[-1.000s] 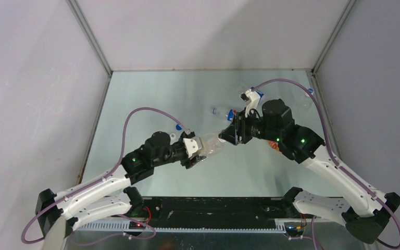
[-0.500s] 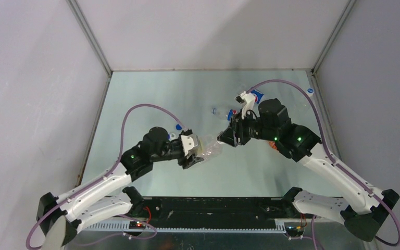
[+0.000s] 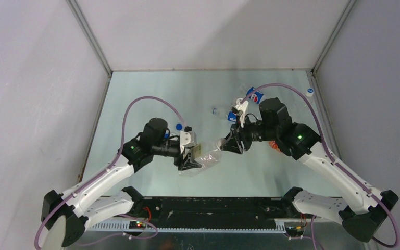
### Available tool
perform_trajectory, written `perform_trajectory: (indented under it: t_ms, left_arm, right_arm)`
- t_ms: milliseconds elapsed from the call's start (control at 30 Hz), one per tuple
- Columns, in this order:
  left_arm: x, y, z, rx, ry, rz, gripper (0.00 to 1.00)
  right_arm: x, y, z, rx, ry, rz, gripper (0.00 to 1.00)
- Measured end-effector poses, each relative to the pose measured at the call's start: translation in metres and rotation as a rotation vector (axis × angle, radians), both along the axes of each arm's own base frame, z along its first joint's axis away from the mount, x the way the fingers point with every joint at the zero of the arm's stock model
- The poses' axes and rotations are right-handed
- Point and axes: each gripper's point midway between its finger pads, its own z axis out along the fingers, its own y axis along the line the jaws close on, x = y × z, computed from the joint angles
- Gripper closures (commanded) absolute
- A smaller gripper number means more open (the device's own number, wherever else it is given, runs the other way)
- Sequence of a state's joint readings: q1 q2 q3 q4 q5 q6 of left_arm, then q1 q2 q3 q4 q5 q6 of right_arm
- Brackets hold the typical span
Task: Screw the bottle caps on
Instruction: Screw the bottle cap onto the plastic bottle.
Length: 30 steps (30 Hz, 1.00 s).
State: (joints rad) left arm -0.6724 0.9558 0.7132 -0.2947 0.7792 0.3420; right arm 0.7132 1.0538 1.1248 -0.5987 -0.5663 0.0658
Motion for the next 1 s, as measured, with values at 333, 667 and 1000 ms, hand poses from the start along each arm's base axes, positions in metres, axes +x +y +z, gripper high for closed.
perform_trajectory:
  t_ms: [333, 667, 1000]
  left_arm:
    - [-0.015, -0.001, -0.002, 0.007, 0.076, -0.075, 1.0]
    - [-0.004, 0.002, -0.004, 0.049, -0.048, 0.041, 1.0]
    - [0.026, 0.004, -0.01, 0.128, -0.402, 0.298, 1.0]
  right_arm:
    - [-0.012, -0.002, -0.003, -0.011, -0.095, 0.151, 1.0]
    - [-0.005, 0.001, -0.007, -0.037, -0.058, 0.073, 1.0]
    - [0.011, 0.008, -0.012, -0.04, 0.139, -0.236, 1.0]
